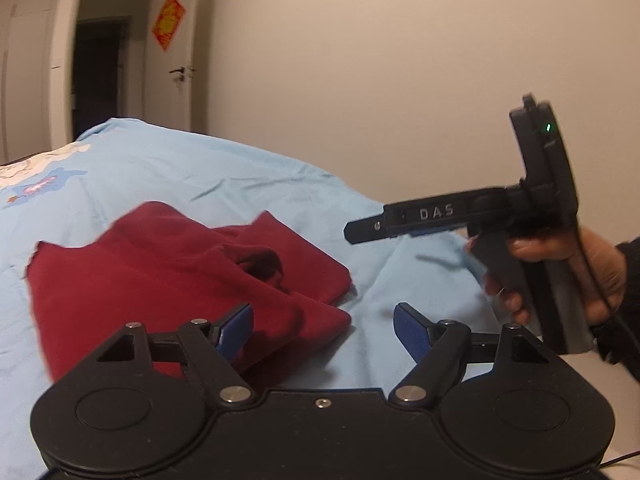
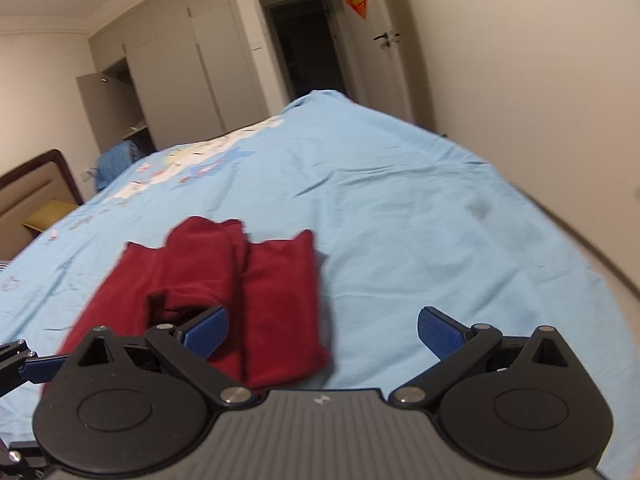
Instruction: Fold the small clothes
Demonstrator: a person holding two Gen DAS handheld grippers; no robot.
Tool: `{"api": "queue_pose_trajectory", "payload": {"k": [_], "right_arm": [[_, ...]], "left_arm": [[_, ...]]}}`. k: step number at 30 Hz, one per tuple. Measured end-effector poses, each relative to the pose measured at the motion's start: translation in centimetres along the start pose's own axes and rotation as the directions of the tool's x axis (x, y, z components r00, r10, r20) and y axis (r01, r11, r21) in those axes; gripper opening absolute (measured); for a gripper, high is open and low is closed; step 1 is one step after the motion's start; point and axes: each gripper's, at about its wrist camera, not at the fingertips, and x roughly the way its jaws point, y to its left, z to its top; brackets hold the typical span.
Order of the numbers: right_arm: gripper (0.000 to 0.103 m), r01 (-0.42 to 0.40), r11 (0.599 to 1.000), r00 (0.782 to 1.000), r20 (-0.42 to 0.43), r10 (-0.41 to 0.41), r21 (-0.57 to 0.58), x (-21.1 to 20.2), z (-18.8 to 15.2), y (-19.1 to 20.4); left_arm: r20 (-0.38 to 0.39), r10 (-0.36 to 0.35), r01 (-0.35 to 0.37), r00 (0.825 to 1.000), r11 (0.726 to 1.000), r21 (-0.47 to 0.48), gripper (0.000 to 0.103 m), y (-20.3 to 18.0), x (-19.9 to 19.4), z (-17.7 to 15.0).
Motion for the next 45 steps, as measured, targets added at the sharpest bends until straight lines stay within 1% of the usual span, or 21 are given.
{"api": "queue_pose_trajectory", "payload": {"k": [2,4,8,11,13,14,16,18,19,20,22,23,26,28,31,33,37,39,41,43,45], "right_arm": [[0.103,-0.059,0.998,0.998,-0.011,0.059,0.021,1.0,0.2,0.7],[0.103,-0.11,0.993,0.994,-0.019,0.111,0.047,2.2,0.4,1.5],[0.103,-0.191,0.977,0.98,-0.032,0.194,0.092,4.7,0.9,3.0],[0.099,-0.22,0.97,0.973,-0.051,0.226,0.104,6.3,1.2,4.1],[0.089,-0.213,0.972,0.973,-0.066,0.22,0.095,7.3,1.3,4.9],[0.086,-0.204,0.975,0.974,-0.076,0.212,0.092,7.8,1.3,5.1],[0.074,-0.187,0.978,0.977,-0.084,0.194,0.091,8.4,1.2,5.4],[0.051,-0.169,0.982,0.981,-0.079,0.175,0.081,8.7,1.0,5.5],[0.039,-0.154,0.985,0.984,-0.074,0.16,0.081,8.8,1.0,5.5],[0.035,-0.148,0.985,0.986,-0.071,0.154,0.086,8.8,0.9,5.4],[0.022,-0.162,0.982,0.984,-0.058,0.169,0.099,8.7,0.7,5.3],[0.021,-0.163,0.982,0.984,-0.052,0.169,0.092,8.6,0.5,5.3],[0.01,-0.165,0.984,0.985,-0.032,0.167,0.059,8.2,0.3,5.6],[0.008,-0.164,0.985,0.986,-0.004,0.164,0.049,7.8,0.4,5.4],[0.005,-0.161,0.986,0.986,0.041,0.159,0.043,6.8,0.7,4.9],[0.004,-0.158,0.987,0.986,0.063,0.155,0.039,6.0,1.1,4.5],[0.004,-0.112,0.993,0.986,0.13,0.106,0.039,3.7,1.5,2.9],[0.004,-0.087,0.994,0.988,0.134,0.078,0.066,3.4,1.5,1.5],[0.004,-0.067,0.993,0.992,0.11,0.057,0.093,4.0,1.3,0.4],[0.004,-0.065,0.993,0.996,0.075,0.058,0.094,4.7,0.8,0.0],[0.005,-0.062,0.995,0.997,0.057,0.058,0.073,5.0,0.0,0.1]], "left_arm": [[0.037,0.058,-0.056,0.998,0.997,-0.045,0.088,0.7,-2.0,0.1],[0.07,0.126,-0.119,0.99,0.988,-0.101,0.1,1.5,-3.6,0.2],[0.067,0.272,-0.252,0.96,0.944,-0.215,0.102,4.0,-5.9,0.1],[0.023,0.351,-0.331,0.936,0.903,-0.275,0.102,5.8,-6.5,-0.5],[-0.023,0.386,-0.37,0.922,0.866,-0.336,0.102,7.2,-6.5,-1.0],[-0.038,0.393,-0.379,0.919,0.849,-0.367,0.102,7.9,-6.5,-1.3],[-0.065,0.398,-0.385,0.915,0.815,-0.433,0.102,9.3,-6.2,-2.0],[-0.094,0.399,-0.391,0.912,0.778,-0.492,0.1,10.6,-5.9,-2.8],[-0.096,0.393,-0.384,0.914,0.766,-0.516,0.098,11.2,-5.7,-3.0],[-0.095,0.381,-0.369,0.92,0.758,-0.538,0.097,11.6,-5.5,-3.4],[-0.101,0.351,-0.342,0.931,0.743,-0.576,0.094,12.3,-5.1,-3.9],[-0.097,0.334,-0.324,0.938,0.74,-0.589,0.093,12.5,-4.9,-4.2],[-0.088,0.292,-0.283,0.952,0.737,-0.614,0.084,12.7,-3.7,-4.5],[-0.093,0.284,-0.281,0.954,0.753,-0.595,0.08,12.5,-2.8,-4.2],[-0.111,0.284,-0.297,0.953,0.782,-0.548,0.08,11.7,-1.6,-3.4],[-0.114,0.276,-0.293,0.954,0.793,-0.534,0.08,11.3,-1.0,-2.8],[-0.106,0.262,-0.28,0.959,0.828,-0.487,0.081,10.3,-0.1,-1.3],[-0.101,0.242,-0.261,0.965,0.849,-0.459,0.081,9.6,0.5,-0.7],[-0.111,0.237,-0.262,0.965,0.865,-0.427,0.082,9.0,1.5,-0.4],[-0.128,0.24,-0.271,0.962,0.872,-0.408,0.084,8.5,2.4,-0.3],[-0.138,0.253,-0.288,0.957,0.869,-0.403,0.085,8.2,2.7,-0.3]]}}
